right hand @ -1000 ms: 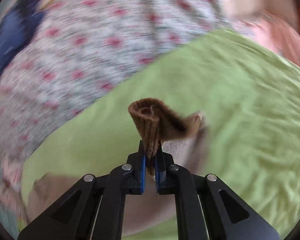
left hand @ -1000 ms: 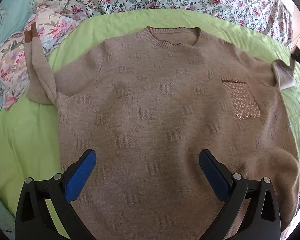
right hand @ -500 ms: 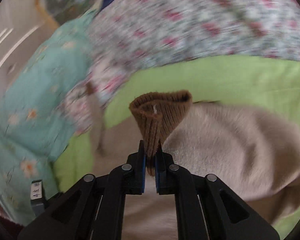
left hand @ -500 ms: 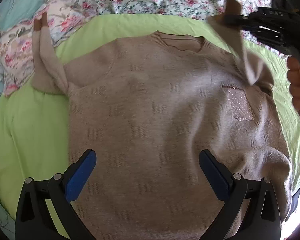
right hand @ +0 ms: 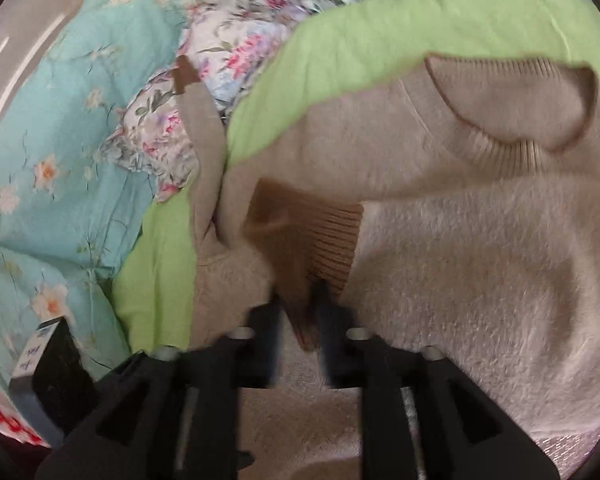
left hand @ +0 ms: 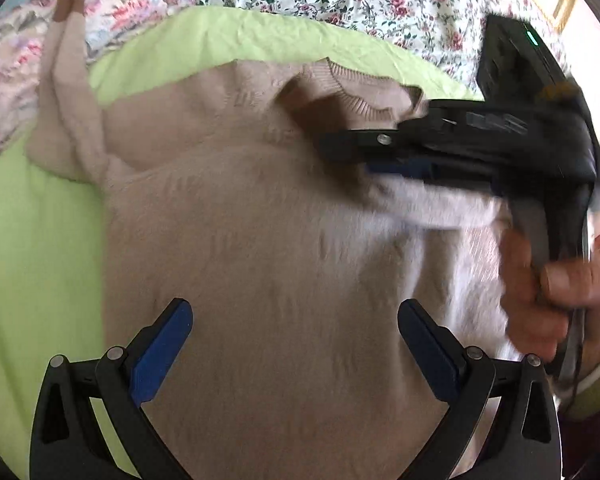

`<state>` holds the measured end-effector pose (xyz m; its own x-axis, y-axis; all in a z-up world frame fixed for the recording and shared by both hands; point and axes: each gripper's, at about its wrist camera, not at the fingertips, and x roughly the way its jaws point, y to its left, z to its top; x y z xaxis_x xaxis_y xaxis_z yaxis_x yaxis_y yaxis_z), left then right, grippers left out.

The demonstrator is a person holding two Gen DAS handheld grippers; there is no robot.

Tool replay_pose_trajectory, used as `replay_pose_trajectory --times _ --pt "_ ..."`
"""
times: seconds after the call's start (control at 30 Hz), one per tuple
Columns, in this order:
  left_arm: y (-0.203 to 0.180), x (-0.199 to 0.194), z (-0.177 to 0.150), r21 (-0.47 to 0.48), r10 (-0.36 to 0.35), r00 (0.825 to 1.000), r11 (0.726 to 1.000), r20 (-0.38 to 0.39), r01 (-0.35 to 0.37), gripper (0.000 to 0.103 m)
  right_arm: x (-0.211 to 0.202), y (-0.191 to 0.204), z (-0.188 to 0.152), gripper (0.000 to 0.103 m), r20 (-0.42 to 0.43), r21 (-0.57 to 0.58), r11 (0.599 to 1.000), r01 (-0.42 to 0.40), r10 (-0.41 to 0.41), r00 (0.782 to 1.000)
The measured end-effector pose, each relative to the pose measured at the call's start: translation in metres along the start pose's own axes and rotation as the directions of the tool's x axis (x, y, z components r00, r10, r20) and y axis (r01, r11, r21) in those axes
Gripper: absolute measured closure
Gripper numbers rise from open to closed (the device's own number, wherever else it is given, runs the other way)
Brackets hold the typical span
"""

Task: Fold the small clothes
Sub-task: 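Carry the held sleeve across the sweater body toward the left tool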

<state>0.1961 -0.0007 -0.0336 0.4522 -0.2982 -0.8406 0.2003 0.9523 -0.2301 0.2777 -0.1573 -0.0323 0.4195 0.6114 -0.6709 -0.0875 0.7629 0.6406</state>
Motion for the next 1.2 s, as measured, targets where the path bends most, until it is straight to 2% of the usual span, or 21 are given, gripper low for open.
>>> replay_pose_trajectory --times 0.07,0.17,0.23,0.3,0.33,0.4,0.43,0.47,0.53,0.57,0.63,0.7,0.73,0.8,0.9,1.07,1.1,1.13,1.17,1.2 --pt "0.003 0.009 0.013 -0.022 -0.050 0.999 0.999 -0.003 0.050 0.000 -0.020 -0.003 -0.002 0.051 0.051 0.008 1.000 0.002 -0.002 0.999" --pt "0.007 0.026 0.035 -0.068 -0.140 0.990 0.988 -0.003 0.139 0.000 -0.069 -0.010 -0.014 0.051 0.162 0.041 0.999 0.012 -0.019 0.987" --pt "0.012 0.042 0.050 -0.112 -0.160 0.987 0.981 -0.012 0.157 0.001 -0.097 -0.014 -0.025 0.051 0.217 0.064 0.998 0.029 -0.042 0.975" --pt "0.015 0.051 0.056 -0.141 -0.169 0.986 0.976 -0.007 0.166 0.002 -0.133 -0.025 -0.047 0.050 0.281 0.102 0.992 0.077 -0.103 0.954" --pt "0.015 0.052 0.060 -0.145 -0.171 0.985 0.974 0.014 0.171 0.007 -0.151 -0.033 -0.060 0.050 0.312 0.131 0.985 0.113 -0.149 0.938" --pt "0.010 0.054 0.065 -0.125 -0.173 0.984 0.976 0.030 0.176 0.042 -0.175 -0.045 -0.078 0.047 0.349 0.179 0.971 0.156 -0.211 0.913" --pt "0.007 0.053 0.069 -0.115 -0.204 0.979 0.972 0.018 0.204 0.090 -0.188 -0.054 -0.088 0.047 0.366 0.205 0.963 0.174 -0.240 0.899" --pt "0.003 0.052 0.071 -0.113 -0.247 0.969 0.963 -0.003 0.245 0.097 -0.204 -0.069 -0.101 0.047 0.386 0.247 0.949 0.195 -0.281 0.879" --pt "-0.005 0.029 0.074 -0.072 -0.250 0.967 0.965 0.052 0.253 0.097 -0.222 -0.089 -0.114 0.047 0.397 0.308 0.927 0.215 -0.331 0.856" --pt "-0.008 0.009 0.076 -0.041 -0.250 0.963 0.966 0.104 0.255 0.097 -0.234 -0.104 -0.121 0.047 0.390 0.360 0.903 0.235 -0.375 0.841" --pt "-0.004 -0.016 0.079 -0.023 -0.253 0.954 0.965 0.163 0.260 0.097 -0.244 -0.117 -0.123 0.047 0.382 0.397 0.880 0.261 -0.417 0.825" --pt "0.009 -0.016 0.079 -0.027 -0.214 0.962 0.975 0.167 0.222 0.097 -0.250 -0.129 -0.119 0.047 0.376 0.409 0.859 0.308 -0.466 0.801" --pt "0.017 -0.007 0.079 -0.047 -0.190 0.972 0.979 0.140 0.198 0.097 -0.249 -0.132 -0.116 0.047 0.368 0.411 0.854 0.319 -0.476 0.799" --pt "0.034 0.017 0.075 -0.108 -0.187 0.981 0.975 0.056 0.192 0.097 -0.240 -0.142 -0.104 0.047 0.333 0.420 0.839 0.347 -0.498 0.801" --pt "0.037 0.027 0.066 -0.103 -0.160 0.986 0.981 0.041 0.164 0.097 -0.222 -0.158 -0.086 0.047 0.283 0.414 0.833 0.367 -0.501 0.818" --pt "0.043 0.031 0.056 -0.112 -0.159 0.987 0.980 0.035 0.162 0.097 -0.188 -0.169 -0.064 0.047 0.202 0.373 0.838 0.399 -0.493 0.847" --pt "0.040 0.031 0.056 -0.102 -0.150 0.988 0.983 0.036 0.153 0.097 -0.181 -0.170 -0.061 0.049 0.185 0.357 0.845 0.397 -0.481 0.857" --pt "0.041 0.029 0.050 -0.092 -0.146 0.989 0.985 0.036 0.148 0.097 -0.176 -0.168 -0.058 0.062 0.170 0.337 0.850 0.404 -0.477 0.862" --pt "0.037 0.029 0.052 -0.080 -0.141 0.989 0.986 0.039 0.143 0.097 -0.176 -0.166 -0.058 0.091 0.166 0.331 0.849 0.412 -0.483 0.860" --pt "0.033 0.027 0.054 -0.066 -0.144 0.989 0.987 0.046 0.146 0.097 -0.183 -0.162 -0.058 0.092 0.188 0.327 0.847 0.419 -0.493 0.849"
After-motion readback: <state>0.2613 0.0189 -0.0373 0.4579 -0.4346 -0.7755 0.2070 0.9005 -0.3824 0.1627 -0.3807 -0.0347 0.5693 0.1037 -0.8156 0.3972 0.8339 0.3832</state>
